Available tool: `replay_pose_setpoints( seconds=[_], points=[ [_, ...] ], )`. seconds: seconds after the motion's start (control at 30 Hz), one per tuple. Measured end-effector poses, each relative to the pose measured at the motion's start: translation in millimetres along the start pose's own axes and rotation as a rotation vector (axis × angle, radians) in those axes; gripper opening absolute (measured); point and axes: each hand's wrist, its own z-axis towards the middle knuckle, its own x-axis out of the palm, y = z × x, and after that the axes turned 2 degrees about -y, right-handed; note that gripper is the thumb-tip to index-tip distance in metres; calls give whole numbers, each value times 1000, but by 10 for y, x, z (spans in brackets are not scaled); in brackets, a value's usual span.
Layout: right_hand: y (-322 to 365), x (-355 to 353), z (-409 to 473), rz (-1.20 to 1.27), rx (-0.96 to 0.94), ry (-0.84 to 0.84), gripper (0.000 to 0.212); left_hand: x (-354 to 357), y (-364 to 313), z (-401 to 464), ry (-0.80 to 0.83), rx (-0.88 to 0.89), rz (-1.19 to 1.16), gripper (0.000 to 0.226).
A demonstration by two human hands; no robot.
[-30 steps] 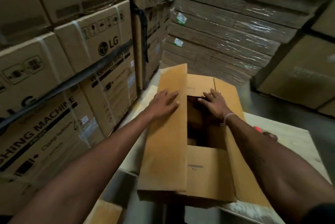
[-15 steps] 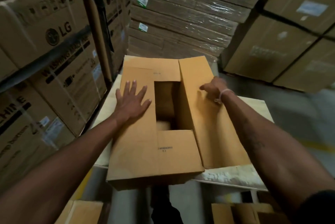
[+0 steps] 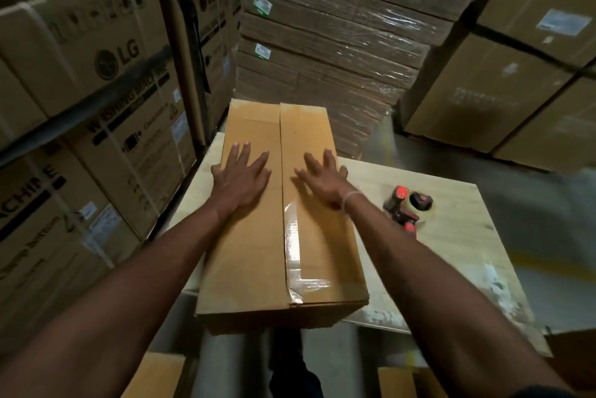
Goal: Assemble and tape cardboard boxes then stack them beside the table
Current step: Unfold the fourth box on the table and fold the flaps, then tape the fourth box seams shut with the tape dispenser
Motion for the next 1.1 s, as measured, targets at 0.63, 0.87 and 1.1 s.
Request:
replay_pose_setpoints(
  seconds=[0.63, 0.87, 1.1],
  points=[
    [-493, -153, 392, -317, -483, -196, 93, 208, -758, -515, 199, -240, -22, 109],
    [-783, -323, 560, 374, -125, -206, 70, 235, -595, -147, 113, 166, 130, 86],
    [-2499, 149, 162, 389, 819, -390, 49, 267, -571, -172, 32, 184, 31, 81]
  ],
)
